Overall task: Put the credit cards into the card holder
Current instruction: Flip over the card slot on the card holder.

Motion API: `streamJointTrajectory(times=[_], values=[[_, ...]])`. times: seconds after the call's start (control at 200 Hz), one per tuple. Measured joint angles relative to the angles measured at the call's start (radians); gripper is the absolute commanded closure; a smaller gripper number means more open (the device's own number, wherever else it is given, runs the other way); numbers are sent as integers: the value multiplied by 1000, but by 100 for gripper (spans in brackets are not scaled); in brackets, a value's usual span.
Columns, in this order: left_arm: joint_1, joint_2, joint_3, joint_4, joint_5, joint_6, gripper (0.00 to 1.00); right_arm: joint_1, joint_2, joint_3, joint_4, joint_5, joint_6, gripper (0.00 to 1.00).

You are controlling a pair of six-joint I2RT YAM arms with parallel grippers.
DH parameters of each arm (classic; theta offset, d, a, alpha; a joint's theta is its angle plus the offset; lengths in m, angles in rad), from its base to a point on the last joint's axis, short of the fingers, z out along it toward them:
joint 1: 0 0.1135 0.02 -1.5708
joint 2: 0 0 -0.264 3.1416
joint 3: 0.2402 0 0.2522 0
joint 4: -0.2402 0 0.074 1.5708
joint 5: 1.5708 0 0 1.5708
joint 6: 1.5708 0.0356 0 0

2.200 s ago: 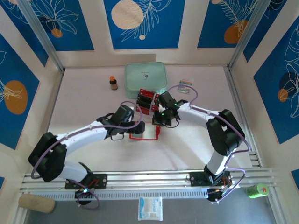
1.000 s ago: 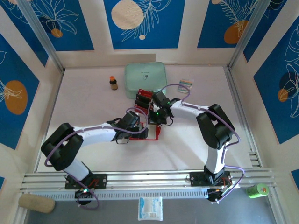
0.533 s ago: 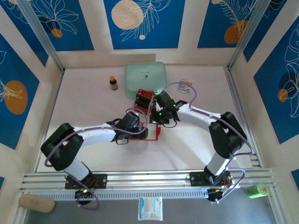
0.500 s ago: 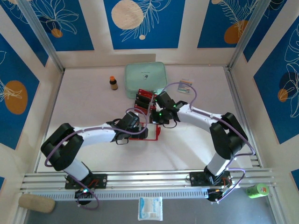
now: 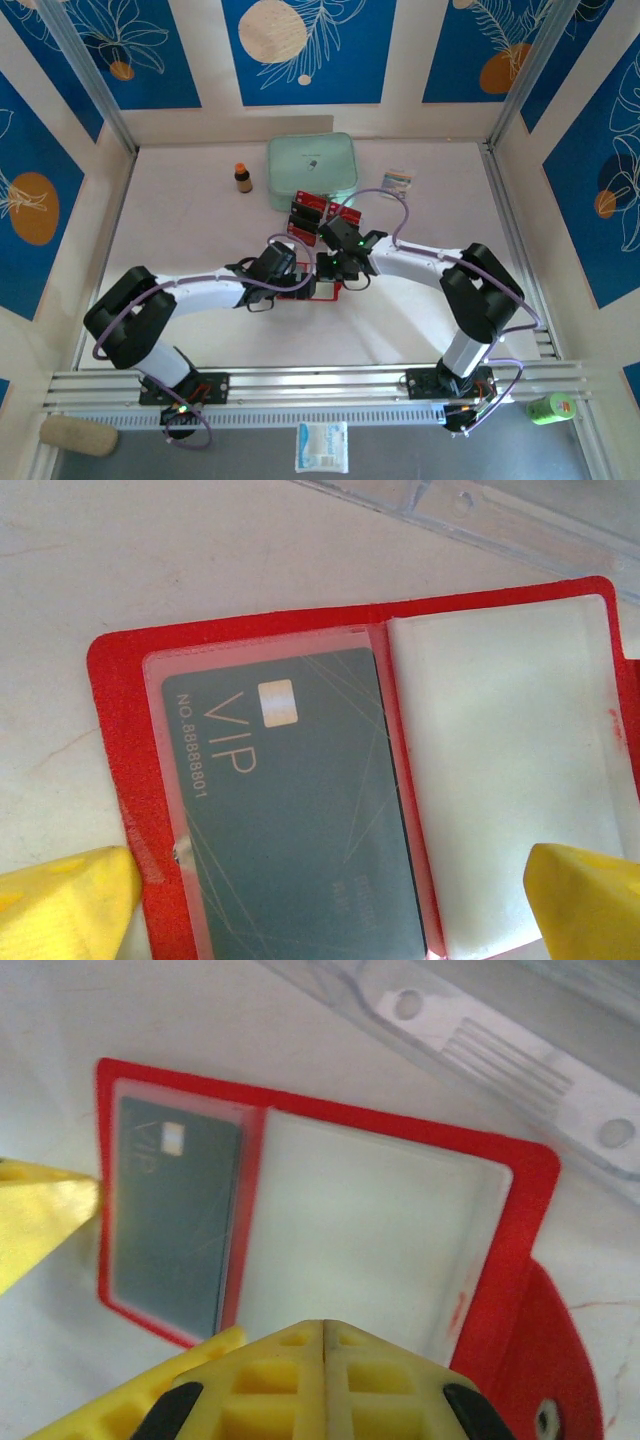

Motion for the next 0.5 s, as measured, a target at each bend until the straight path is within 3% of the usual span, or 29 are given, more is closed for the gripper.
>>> streamJointTrajectory(times=[0.5], values=[[0,0,0,0,0,0,0,-19,86,16,14,-13,-2,100]])
